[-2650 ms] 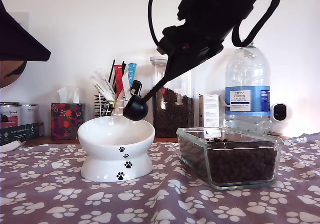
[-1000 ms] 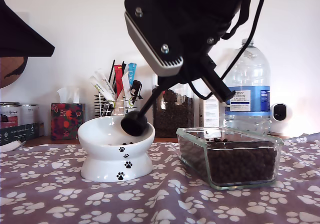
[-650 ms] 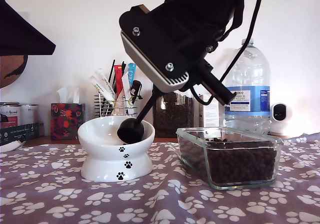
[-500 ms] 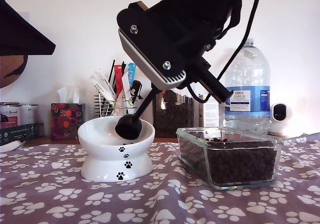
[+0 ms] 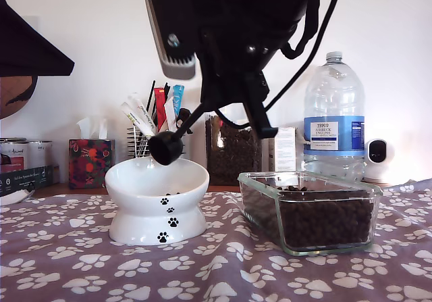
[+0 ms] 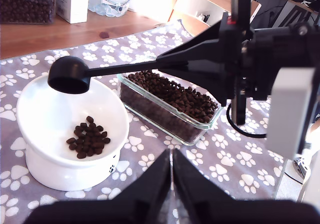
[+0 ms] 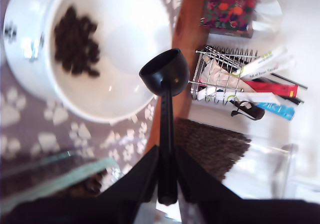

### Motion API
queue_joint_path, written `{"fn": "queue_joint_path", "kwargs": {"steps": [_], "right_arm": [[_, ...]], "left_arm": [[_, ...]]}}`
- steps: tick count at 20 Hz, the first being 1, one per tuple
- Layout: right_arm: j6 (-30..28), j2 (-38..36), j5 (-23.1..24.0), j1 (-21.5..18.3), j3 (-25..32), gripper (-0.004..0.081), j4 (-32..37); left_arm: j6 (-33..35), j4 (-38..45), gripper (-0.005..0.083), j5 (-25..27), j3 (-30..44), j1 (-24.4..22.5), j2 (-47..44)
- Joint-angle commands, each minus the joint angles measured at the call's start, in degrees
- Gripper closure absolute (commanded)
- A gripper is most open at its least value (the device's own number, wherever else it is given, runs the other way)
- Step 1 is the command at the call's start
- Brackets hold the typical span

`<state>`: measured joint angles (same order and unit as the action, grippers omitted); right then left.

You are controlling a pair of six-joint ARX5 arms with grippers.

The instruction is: Measure one spoon of cat food and pour it into the food bowl

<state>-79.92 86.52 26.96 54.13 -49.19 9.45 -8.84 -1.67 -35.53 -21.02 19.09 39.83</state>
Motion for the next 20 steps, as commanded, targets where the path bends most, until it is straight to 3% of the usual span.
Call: {"fn": "queue_joint_path", "kwargs": {"steps": [1,10,14,20], "right_arm": [[7.61,-2.86,-1.2,0.68,-0.44,0.0783,-0.46],[53.51,-13.03,-2.73,0.37,-0.44,0.0783,-14.58],[71.54,-14.49,-5.95,-1.62,-0.44,0.0783,-21.55],[85.66,-16.15,-9.22,-7.5,-0.44,0.0783,-30.25]], "left_arm": [[-0.15,0.42,0.0793,0.04,0.15,0.2,-0.09],[5.9,2.45,0.0793,5.2,0.15,0.22,0.92],[7.04,4.24,0.0793,5.16,0.15,0.22,4.48],[7.43,6.93,0.0793,5.16,0.15,0.22,6.8]]}}
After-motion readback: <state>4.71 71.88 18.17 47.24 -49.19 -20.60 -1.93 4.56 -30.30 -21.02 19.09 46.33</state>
